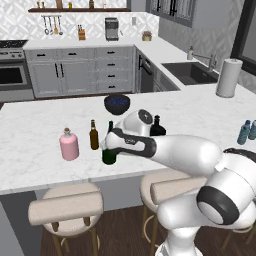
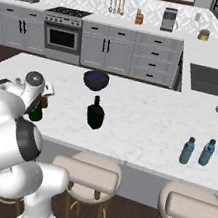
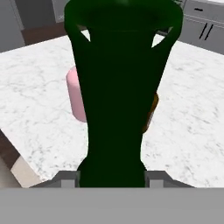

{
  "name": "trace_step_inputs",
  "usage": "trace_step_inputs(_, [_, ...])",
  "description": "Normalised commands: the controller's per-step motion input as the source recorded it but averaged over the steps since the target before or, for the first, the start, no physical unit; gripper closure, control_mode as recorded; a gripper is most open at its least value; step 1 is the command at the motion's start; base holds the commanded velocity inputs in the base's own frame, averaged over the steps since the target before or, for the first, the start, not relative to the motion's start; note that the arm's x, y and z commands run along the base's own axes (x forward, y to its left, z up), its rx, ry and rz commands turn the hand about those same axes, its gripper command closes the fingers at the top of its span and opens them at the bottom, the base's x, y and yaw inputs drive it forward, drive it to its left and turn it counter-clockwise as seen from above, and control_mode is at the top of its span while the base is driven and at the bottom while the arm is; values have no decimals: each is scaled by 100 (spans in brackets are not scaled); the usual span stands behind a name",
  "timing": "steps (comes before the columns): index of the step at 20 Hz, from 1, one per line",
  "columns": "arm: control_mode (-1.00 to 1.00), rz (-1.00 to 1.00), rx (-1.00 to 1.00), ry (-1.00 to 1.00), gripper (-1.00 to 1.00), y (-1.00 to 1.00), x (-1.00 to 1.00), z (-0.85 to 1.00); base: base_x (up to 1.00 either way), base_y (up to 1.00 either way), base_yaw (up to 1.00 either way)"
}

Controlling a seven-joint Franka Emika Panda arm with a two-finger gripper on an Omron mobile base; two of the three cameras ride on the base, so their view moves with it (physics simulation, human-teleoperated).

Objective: Move the plastic bottles in the middle to the plastics group, and the glass bottles in the middle to the glass group.

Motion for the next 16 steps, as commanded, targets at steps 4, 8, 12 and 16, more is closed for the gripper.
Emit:
trace_step_inputs(4, [-100,0,1,-5,100,19,14,0,0,0,0])
trace_step_inputs(8, [-100,0,5,-1,100,20,28,0,0,0,0])
trace_step_inputs(12, [-100,0,4,0,100,13,16,1,0,0,0])
trace_step_inputs(16, [-100,2,0,0,100,1,2,0,0,0,0])
